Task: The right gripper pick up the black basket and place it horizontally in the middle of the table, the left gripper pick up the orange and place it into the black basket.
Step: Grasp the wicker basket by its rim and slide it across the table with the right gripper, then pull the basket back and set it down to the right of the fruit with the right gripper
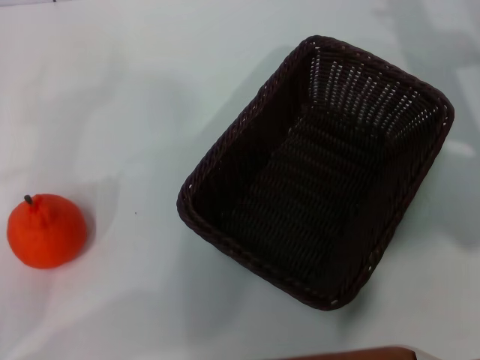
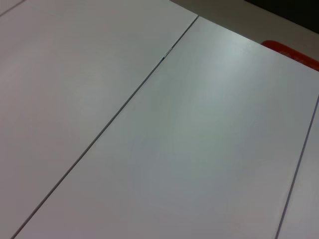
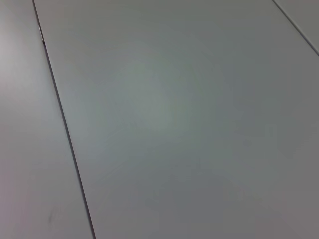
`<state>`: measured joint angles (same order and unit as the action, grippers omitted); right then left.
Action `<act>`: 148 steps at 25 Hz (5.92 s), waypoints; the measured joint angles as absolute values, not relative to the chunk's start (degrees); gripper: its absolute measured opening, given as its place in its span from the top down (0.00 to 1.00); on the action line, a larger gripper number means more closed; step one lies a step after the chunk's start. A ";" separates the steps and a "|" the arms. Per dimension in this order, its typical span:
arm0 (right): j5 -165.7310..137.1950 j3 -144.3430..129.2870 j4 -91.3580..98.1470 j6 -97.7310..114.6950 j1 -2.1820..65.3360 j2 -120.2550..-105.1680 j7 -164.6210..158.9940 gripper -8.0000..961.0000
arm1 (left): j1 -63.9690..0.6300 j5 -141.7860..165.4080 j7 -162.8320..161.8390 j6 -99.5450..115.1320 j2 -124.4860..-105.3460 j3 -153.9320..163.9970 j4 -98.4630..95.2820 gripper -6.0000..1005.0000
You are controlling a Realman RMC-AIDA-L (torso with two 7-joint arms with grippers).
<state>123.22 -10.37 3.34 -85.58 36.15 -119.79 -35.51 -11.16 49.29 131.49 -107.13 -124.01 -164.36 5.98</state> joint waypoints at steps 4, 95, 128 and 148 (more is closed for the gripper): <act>123.22 -10.37 3.34 -85.47 36.27 -119.79 -35.51 0.23 | -11.16 49.20 131.49 -107.08 -123.98 -164.36 5.98 0.10; 33.49 -41.37 45.11 -88.99 48.08 -109.33 -128.34 0.78 | -12.99 49.48 131.57 -104.15 -123.94 -164.36 6.75 0.17; 48.95 -25.33 28.32 -76.54 41.35 -113.57 -133.61 0.78 | -15.00 49.57 131.57 -100.22 -123.78 -163.09 8.47 0.20; 50.87 -25.25 28.54 -73.41 40.26 -114.40 -132.93 0.45 | -13.49 52.18 131.66 -98.01 -123.60 -157.41 11.92 0.22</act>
<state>50.87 -25.25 28.54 -73.41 40.26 -114.40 -132.94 -13.49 52.18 131.66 -98.01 -123.60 -157.41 11.93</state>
